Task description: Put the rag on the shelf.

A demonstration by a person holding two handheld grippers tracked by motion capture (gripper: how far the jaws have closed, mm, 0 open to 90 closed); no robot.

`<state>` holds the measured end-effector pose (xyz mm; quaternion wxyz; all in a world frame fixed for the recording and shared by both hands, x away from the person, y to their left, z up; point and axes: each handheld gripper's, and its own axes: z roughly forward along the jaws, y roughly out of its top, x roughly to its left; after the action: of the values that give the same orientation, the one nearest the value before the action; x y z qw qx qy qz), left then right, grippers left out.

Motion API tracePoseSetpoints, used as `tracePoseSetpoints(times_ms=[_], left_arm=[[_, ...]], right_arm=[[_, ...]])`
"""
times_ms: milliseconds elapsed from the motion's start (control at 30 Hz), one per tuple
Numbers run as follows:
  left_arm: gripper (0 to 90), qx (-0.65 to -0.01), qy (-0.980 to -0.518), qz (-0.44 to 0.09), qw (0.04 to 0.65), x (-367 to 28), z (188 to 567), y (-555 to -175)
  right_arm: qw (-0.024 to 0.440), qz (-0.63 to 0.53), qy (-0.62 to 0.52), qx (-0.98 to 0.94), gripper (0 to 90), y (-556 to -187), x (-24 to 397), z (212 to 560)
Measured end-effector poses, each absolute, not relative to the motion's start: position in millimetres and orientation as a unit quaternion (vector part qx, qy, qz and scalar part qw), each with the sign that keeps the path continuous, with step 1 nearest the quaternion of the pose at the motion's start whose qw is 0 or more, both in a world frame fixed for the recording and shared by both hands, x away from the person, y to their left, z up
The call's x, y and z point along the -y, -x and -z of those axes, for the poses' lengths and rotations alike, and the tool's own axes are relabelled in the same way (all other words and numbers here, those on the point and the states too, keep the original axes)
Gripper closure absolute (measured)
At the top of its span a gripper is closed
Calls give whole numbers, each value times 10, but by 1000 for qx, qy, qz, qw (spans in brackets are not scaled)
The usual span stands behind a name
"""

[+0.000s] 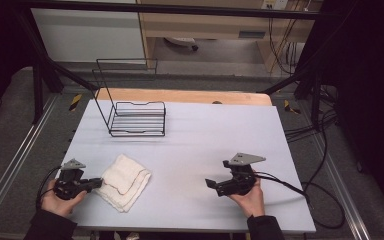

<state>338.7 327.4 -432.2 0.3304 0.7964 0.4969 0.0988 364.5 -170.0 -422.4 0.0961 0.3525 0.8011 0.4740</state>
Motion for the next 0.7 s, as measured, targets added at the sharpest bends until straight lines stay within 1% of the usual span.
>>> tracePoseSetpoints(times_ms=[100,167,200,233,367,400,467,600,700], left_arm=[[827,-486,-800,-108,335,-3273,4310,-3316],[805,-480,-802,-115,337,-3277,4296,-3333],[770,-479,-801,-117,340,-3274,4284,-3356],[718,-478,-800,-122,341,-3268,4264,-3386],[543,-470,-798,-156,344,-3206,4141,-3555],[509,-466,-799,-163,342,-3182,4112,-3615],[471,-464,-800,-160,346,-3128,4083,-3751],[463,-461,-806,-146,341,-3003,4113,-4017],[500,-467,-806,-141,334,-2956,4189,-4172]], right_arm=[[94,-472,-346,-805,21,-3668,1528,4212],[94,-472,-344,-806,21,-3682,1451,4205],[94,-472,-345,-806,21,-3687,1426,4203],[95,-475,-345,-804,21,-3694,1413,4206],[102,-466,-352,-805,14,-3706,1420,4218],[104,-465,-354,-805,14,-3705,1420,4220],[105,-468,-354,-803,14,-3705,1417,4221],[101,-471,-356,-801,14,-3697,1408,4227],[100,-469,-355,-803,11,-3693,1408,4232]])
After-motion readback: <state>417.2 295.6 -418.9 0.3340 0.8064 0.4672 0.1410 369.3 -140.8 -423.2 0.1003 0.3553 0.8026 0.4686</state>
